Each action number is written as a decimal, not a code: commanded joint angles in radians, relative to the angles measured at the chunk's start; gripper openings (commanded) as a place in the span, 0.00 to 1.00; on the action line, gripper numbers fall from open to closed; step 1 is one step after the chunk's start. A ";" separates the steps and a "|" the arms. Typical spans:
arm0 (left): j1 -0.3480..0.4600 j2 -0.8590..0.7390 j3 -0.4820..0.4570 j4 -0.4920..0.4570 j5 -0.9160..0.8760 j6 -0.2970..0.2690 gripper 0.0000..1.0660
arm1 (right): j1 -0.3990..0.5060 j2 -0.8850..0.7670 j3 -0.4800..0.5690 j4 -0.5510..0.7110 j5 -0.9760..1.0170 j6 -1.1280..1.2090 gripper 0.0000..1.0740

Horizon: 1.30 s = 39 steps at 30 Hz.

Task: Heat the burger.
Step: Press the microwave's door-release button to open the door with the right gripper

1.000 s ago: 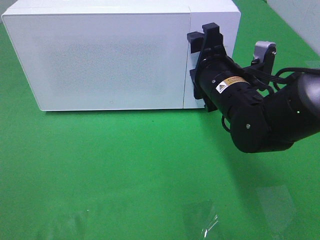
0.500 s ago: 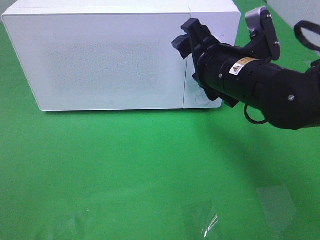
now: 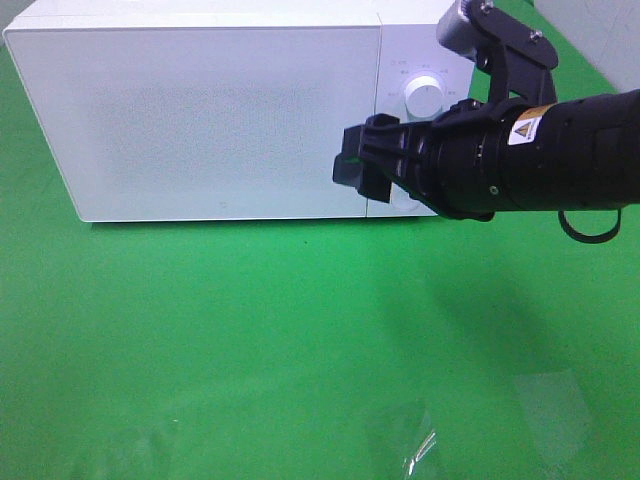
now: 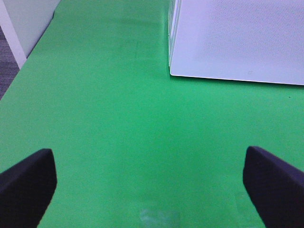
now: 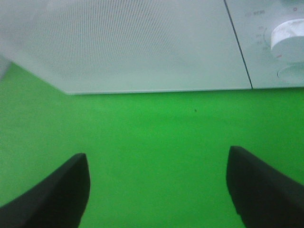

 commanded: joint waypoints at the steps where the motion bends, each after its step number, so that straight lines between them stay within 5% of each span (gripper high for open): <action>1: 0.003 -0.016 0.003 0.001 0.002 0.004 0.95 | -0.004 -0.053 -0.001 -0.098 0.146 -0.039 0.71; 8: 0.003 -0.016 0.003 0.001 0.002 0.004 0.95 | -0.004 -0.177 -0.001 -0.283 0.468 -0.037 0.71; 21: 0.003 -0.016 0.003 0.001 0.002 0.004 0.95 | -0.004 -0.439 -0.001 -0.318 0.871 -0.091 0.71; 39: 0.003 -0.016 0.003 0.001 0.002 0.004 0.95 | -0.047 -0.876 -0.001 -0.370 1.049 -0.088 0.71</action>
